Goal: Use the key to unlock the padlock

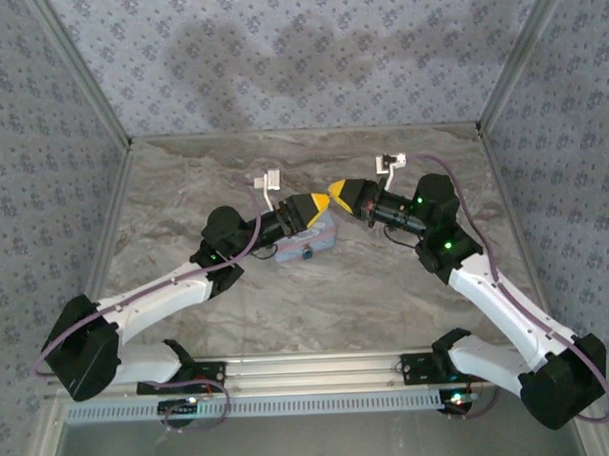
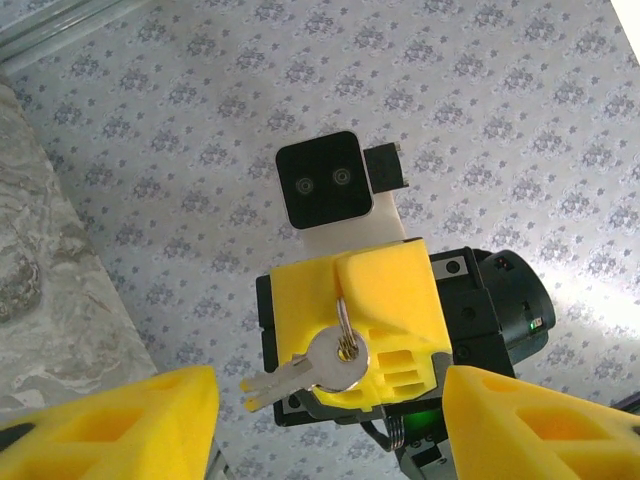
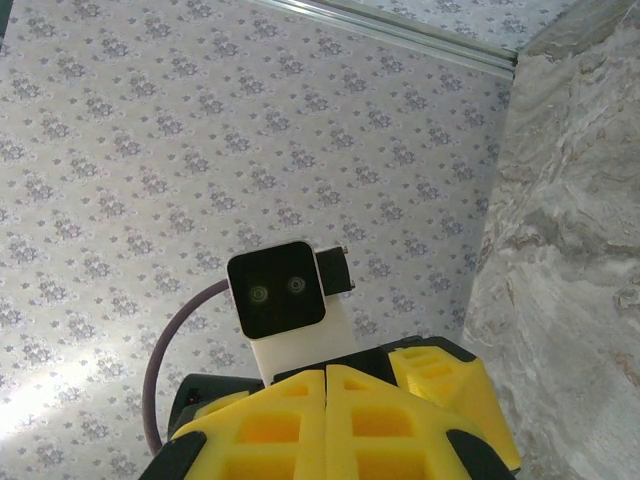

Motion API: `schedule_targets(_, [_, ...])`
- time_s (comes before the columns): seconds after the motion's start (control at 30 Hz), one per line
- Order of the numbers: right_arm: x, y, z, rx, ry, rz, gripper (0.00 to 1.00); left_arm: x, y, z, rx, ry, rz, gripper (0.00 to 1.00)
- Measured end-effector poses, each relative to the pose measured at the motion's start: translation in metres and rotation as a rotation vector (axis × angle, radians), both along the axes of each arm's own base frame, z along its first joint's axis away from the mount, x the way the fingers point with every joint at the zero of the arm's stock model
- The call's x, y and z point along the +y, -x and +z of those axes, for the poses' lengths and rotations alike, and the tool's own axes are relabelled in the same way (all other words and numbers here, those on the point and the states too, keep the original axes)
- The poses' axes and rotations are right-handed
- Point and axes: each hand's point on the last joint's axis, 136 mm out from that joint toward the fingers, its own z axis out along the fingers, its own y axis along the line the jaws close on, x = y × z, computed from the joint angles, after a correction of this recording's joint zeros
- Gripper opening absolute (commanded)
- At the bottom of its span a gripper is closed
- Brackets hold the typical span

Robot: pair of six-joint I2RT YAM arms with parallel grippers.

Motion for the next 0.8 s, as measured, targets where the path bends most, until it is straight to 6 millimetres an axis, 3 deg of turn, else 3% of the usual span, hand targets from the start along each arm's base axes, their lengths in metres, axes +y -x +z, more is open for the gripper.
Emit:
schedule_targets(0.23, [0.001, 0.0, 0.001, -0.004, -0.006, 0.001, 0.0, 0.0, 0.0, 0.002, -0.001, 0.01, -0.002, 0.39])
schedule_targets(0.47, [0.0, 0.002, -0.009, 0.012, 0.002, 0.001, 0.0, 0.001, 0.001, 0.002, 0.0, 0.008, -0.001, 0.3])
schedule_targets(0.8, [-0.003, 0.008, -0.006, -0.002, -0.005, 0.0, 0.0, 0.002, 0.002, 0.001, 0.002, 0.005, -0.001, 0.14])
